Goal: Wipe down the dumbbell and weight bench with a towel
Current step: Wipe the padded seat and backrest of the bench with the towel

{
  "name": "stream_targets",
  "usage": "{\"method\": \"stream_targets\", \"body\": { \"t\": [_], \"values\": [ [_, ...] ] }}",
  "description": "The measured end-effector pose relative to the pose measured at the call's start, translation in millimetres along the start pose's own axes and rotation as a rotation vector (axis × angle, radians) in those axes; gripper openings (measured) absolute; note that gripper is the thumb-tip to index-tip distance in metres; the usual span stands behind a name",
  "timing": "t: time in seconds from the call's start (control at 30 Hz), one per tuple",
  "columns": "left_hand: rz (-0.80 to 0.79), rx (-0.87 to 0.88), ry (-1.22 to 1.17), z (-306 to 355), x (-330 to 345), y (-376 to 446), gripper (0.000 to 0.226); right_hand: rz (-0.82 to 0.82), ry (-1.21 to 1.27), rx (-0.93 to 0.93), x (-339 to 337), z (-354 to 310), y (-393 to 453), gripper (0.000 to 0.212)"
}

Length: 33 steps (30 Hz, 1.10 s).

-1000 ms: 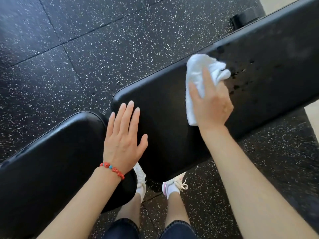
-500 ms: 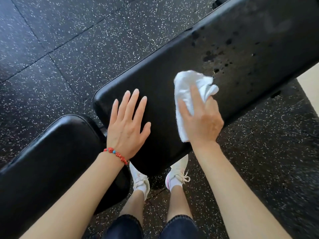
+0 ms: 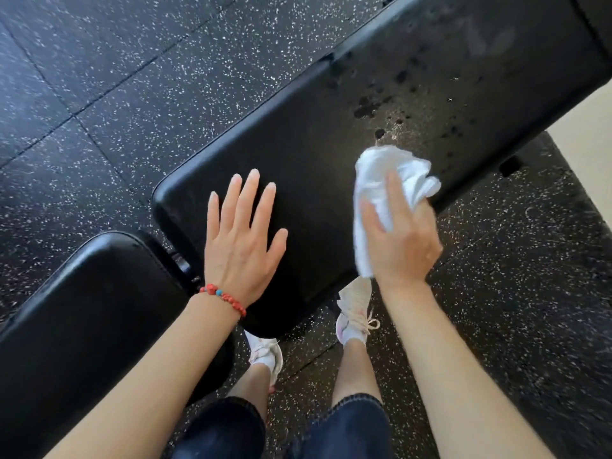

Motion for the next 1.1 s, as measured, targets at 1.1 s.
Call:
{"method": "stream_targets", "body": {
  "t": [1.1],
  "values": [
    [0.219, -0.269, 0.017, 54.5, 19.4, 69.8, 0.056, -0.020, 0.116, -0.593, 21.3, -12.5, 86.8, 0.039]
  ]
}}
Point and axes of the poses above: each hand's wrist, its own y-axis towards the middle knuckle, its own x-axis out of the palm, z = x × y, the point moved 4 cm from there along y, towards the middle knuckle, and after that the axes turned 9 degrees about -y, right-handed, at the moved point
